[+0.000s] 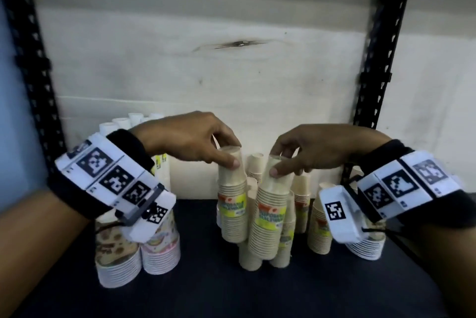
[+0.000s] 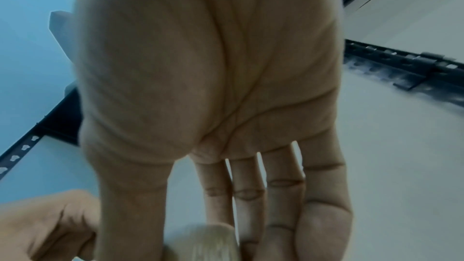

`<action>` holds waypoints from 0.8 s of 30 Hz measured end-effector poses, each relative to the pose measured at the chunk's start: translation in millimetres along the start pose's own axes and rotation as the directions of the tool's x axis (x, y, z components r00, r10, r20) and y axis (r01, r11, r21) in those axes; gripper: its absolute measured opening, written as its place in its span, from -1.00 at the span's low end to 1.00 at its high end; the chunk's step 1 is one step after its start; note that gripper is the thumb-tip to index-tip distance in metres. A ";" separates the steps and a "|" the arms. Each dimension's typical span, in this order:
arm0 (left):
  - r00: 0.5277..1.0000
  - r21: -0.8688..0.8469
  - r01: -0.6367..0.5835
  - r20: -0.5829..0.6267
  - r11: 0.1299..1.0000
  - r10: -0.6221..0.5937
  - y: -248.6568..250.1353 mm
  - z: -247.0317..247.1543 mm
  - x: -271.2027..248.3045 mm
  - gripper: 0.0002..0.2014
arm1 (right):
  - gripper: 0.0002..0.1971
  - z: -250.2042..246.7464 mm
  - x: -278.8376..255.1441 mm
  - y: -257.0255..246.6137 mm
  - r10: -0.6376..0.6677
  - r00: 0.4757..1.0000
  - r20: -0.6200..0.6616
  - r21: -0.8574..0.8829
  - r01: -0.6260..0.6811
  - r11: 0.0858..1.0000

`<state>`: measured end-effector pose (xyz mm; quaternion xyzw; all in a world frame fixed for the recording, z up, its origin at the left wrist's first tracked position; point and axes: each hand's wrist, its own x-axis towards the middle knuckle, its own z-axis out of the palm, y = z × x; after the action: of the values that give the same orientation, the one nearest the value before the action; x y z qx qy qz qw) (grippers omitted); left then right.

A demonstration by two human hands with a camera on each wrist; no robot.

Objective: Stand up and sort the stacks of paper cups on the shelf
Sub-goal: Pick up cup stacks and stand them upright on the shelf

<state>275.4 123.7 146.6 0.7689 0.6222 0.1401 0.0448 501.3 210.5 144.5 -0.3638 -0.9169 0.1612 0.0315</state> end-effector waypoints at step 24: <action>0.951 0.103 0.311 -0.030 0.945 -0.309 -119.1 -59.1 103.4 -0.66 | -0.69 -38.2 194.8 -7.5 0.007 0.959 -0.284 0.171 0.043 0.984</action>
<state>166.1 244.1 190.6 0.6619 0.7421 0.1034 0.0212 360.2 347.7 171.4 -0.3704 -0.8885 0.1871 0.1957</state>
